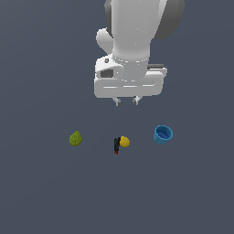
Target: Pick up a designated object from a clutter of objects.
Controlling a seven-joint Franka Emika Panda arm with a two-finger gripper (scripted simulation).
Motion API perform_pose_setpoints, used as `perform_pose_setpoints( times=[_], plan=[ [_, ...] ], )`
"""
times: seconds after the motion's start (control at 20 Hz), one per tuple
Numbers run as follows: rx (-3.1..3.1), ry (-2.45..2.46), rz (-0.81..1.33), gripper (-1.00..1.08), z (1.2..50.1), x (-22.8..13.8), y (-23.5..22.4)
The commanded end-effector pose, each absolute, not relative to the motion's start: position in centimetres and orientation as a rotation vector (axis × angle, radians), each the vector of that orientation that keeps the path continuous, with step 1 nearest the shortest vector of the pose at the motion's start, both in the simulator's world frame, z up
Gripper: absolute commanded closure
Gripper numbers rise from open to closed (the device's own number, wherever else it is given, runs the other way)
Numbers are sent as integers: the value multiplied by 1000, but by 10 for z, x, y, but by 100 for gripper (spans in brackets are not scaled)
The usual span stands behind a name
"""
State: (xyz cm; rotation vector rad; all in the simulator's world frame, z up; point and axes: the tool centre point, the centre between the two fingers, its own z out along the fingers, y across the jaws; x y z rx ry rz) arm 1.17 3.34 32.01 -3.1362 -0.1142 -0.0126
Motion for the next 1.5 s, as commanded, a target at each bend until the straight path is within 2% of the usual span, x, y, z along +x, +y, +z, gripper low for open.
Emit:
perform_pose_setpoints(
  times=[0.0,0.35,0.95,1.45],
  plan=[
    [-3128,-93,7,-20,311,13,40],
    [-3084,24,108,-20,264,17,77],
    [-2971,340,391,-20,144,1,166],
    [-2927,462,502,-20,101,-14,196]
  ],
)
